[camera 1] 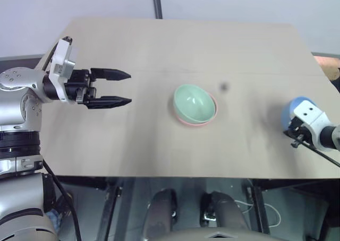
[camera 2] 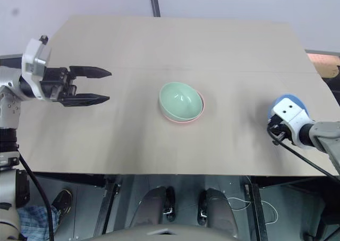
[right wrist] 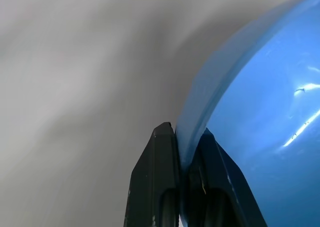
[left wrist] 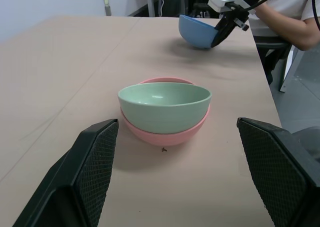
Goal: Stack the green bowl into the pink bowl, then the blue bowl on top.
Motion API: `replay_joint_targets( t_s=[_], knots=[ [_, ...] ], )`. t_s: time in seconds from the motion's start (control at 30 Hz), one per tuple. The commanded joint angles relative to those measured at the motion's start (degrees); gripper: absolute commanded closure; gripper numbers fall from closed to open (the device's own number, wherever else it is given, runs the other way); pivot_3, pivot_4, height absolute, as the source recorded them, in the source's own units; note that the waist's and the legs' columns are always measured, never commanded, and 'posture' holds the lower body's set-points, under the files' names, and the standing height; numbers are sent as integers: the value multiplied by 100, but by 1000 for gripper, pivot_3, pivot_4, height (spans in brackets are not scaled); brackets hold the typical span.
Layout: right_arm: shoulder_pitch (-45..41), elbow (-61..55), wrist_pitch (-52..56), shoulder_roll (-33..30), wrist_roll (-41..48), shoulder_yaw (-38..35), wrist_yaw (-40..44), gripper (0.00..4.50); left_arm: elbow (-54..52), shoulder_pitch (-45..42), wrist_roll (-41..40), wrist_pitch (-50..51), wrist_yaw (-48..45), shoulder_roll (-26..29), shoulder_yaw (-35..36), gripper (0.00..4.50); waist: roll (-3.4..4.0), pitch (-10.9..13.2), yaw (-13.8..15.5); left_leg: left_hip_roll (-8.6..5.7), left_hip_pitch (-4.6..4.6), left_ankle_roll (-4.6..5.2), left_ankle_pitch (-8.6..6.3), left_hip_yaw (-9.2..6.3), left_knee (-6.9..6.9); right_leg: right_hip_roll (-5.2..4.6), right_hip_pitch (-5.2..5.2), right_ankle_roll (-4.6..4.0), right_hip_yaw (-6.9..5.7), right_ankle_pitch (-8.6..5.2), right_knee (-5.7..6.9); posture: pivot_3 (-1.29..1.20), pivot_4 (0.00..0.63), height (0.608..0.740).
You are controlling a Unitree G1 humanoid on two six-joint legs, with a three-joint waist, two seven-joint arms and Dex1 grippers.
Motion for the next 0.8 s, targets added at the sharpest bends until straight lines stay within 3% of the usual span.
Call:
replay_joint_targets(
  t_s=[0.03,0.3,0.5,0.6,0.8],
  knots=[
    [-910,-572,-104,27,-40,425,148,4374,-23,-105,3,-75,-18,28,52,493,9,6,-44,0,0,0,0,1,0,0,-2,0,1,0,0,0,150,740],
    [-3965,-646,-68,1431,-750,2832,358,4374,80,-244,55,-134,-26,-76,-67,493,16,10,-128,7,-11,-16,10,26,0,6,-37,-2,28,-1,30,0,150,740],
    [-4392,-438,-738,1808,-1588,4173,744,4374,118,-251,51,-185,-26,-56,-118,493,12,8,-97,-11,-53,-19,12,38,11,-11,-73,1,34,-1,32,0,150,740],
    [-4317,-392,-934,1808,-1879,4472,936,4374,82,-217,35,-177,-26,-26,-102,493,12,8,-110,-10,-71,-17,11,38,22,-10,-90,3,34,-1,38,0,150,740],
    [-4231,-243,-1018,2007,-2157,4259,957,2366,61,-192,39,-161,-25,-3,-76,493,11,7,-122,-3,-75,-19,12,38,34,-4,-96,6,33,-2,49,0,150,740]
  ],
)
